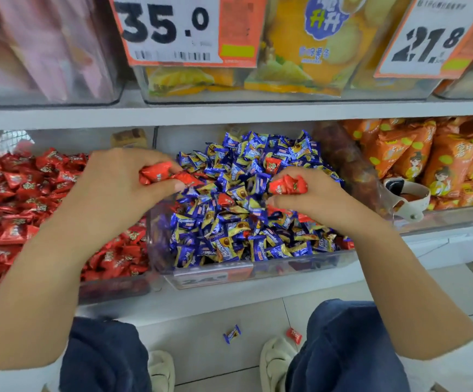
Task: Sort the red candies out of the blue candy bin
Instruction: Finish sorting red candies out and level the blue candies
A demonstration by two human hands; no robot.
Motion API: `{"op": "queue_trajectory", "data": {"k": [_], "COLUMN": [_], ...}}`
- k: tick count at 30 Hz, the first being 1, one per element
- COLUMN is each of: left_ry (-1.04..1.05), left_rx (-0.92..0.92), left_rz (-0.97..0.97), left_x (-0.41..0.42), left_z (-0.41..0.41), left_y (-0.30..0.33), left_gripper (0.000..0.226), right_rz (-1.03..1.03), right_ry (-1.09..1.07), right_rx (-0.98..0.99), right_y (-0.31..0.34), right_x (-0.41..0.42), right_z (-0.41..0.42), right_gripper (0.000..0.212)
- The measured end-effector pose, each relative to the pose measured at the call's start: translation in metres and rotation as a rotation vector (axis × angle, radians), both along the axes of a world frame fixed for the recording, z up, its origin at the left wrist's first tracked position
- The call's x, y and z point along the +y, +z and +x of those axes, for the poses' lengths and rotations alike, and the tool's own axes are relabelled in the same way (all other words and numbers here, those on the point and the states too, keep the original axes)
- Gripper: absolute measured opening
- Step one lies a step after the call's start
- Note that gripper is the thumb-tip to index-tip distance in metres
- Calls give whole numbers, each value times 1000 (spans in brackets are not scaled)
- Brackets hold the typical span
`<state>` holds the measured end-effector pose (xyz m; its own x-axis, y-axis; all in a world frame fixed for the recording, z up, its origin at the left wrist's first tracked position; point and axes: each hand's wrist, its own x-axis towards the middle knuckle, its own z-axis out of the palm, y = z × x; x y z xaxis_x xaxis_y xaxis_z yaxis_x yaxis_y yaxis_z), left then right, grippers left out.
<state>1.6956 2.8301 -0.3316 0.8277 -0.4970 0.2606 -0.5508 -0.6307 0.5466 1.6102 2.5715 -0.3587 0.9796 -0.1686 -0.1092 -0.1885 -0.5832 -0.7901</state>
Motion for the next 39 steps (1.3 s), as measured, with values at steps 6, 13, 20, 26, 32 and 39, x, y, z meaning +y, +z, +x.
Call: {"op": "queue_trajectory", "data": {"k": [6,13,20,26,32,39], "left_ry": [156,278,387,247,219,211], "left_rx": [129,321,371,267,255,342], "left_rz": [-87,-198,-408,-389,-42,63], "left_x": [73,137,141,81,3,-11], "left_z": [15,47,62,50,30,31], "left_y": [-15,-38,-32,-30,-32,-43], "left_gripper": [14,21,32,15,49,38], "right_rz": [272,170,-131,-106,-426,-772], "right_ry": [144,227,325,170,89,400], "right_rx": [-61,-202,-112,-166,-62,-38], "right_y": [26,33,23,8,-7,-31], "right_x": [66,194,200,127,52,79], "right_z": [7,68,82,35,15,62], "right_gripper": [14,25,39,18,20,56]}}
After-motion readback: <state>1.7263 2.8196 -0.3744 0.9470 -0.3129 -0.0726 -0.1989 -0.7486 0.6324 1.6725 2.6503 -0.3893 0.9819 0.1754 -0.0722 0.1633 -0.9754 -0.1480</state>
